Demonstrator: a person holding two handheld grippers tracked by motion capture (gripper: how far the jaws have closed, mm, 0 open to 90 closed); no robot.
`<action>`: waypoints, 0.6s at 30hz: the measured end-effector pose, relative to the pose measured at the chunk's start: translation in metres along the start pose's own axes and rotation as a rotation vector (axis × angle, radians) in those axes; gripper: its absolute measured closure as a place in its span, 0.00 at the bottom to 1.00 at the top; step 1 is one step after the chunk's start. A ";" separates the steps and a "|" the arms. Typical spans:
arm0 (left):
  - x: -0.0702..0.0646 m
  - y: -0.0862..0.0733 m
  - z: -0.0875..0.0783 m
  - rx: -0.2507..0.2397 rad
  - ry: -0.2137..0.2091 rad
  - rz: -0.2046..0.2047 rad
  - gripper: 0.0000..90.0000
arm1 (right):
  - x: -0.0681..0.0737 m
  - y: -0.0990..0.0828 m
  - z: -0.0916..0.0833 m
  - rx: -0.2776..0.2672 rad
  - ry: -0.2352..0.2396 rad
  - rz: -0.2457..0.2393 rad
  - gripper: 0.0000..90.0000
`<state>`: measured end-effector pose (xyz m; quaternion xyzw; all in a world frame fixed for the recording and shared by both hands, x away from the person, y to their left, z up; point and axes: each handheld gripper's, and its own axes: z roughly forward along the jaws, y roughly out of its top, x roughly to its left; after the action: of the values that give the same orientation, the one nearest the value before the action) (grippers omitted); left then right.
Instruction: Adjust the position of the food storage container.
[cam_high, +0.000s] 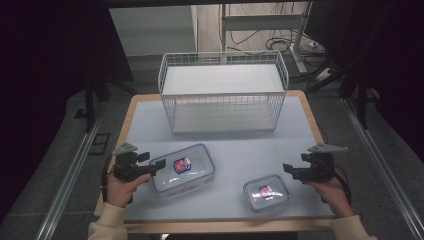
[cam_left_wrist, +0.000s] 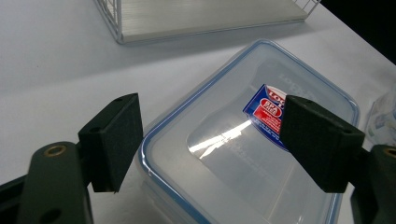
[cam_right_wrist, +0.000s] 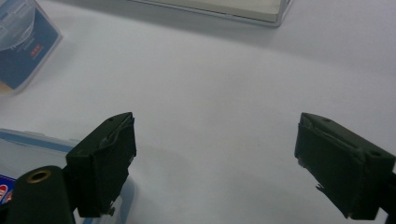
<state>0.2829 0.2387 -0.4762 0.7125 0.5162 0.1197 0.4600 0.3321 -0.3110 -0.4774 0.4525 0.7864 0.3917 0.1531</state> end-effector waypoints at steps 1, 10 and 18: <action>0.000 0.000 0.000 0.000 0.000 0.000 0.24 | 0.000 0.000 0.001 0.002 0.003 0.004 0.15; -0.002 0.000 -0.007 -0.013 -0.019 0.002 0.25 | 0.005 0.000 0.000 -0.015 0.018 0.030 0.18; -0.017 0.005 -0.019 -0.012 -0.054 0.041 0.32 | 0.014 0.005 -0.011 -0.078 -0.009 -0.010 0.23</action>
<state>0.2660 0.2337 -0.4571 0.7230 0.4882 0.1130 0.4755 0.3215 -0.3030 -0.4649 0.4441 0.7720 0.4194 0.1759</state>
